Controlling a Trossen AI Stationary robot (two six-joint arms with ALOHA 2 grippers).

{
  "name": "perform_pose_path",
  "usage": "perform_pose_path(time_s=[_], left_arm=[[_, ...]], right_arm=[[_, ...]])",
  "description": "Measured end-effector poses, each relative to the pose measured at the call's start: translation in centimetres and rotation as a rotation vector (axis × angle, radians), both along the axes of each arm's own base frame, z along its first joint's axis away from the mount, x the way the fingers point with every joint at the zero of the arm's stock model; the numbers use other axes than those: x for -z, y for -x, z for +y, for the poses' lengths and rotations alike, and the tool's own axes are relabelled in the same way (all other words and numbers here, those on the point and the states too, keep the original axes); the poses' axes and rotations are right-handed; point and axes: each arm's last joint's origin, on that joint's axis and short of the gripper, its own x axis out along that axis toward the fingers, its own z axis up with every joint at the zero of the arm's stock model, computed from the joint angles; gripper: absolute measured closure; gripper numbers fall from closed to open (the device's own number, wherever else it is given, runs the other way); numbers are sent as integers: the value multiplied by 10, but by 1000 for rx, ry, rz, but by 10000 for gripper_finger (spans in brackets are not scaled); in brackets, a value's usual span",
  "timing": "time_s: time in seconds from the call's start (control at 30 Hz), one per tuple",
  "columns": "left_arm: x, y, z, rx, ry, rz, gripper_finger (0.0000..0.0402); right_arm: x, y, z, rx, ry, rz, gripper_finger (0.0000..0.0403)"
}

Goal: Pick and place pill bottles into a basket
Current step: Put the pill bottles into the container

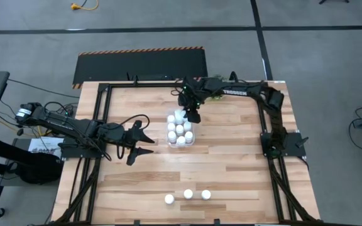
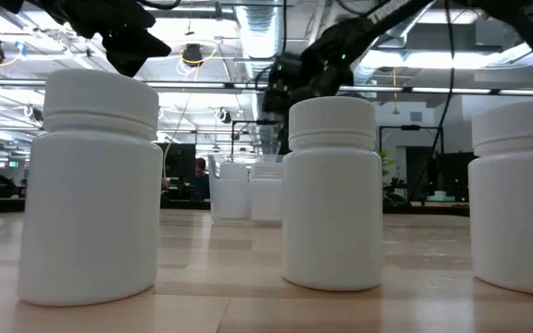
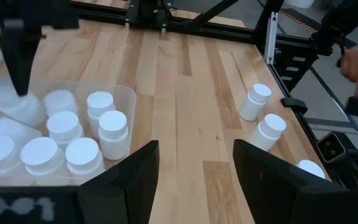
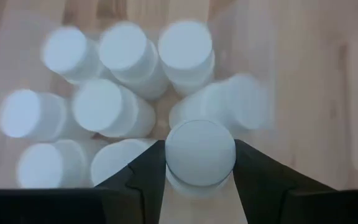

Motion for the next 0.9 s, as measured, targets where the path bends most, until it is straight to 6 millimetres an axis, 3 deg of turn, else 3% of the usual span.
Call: perform_pose_path(time_s=[0.2, 0.47, 0.9], left_arm=[[-1, 0, 0, 7, 4, -5, 207], [-1, 0, 0, 8, 3, -7, 207], [-1, -1, 0, 12, -2, -16, 207]], right_arm=[[19, -4, -2, -5, -13, 40, 238], [15, -3, -2, -12, -6, 35, 241], [16, -1, 4, -22, -22, 75, 192]])
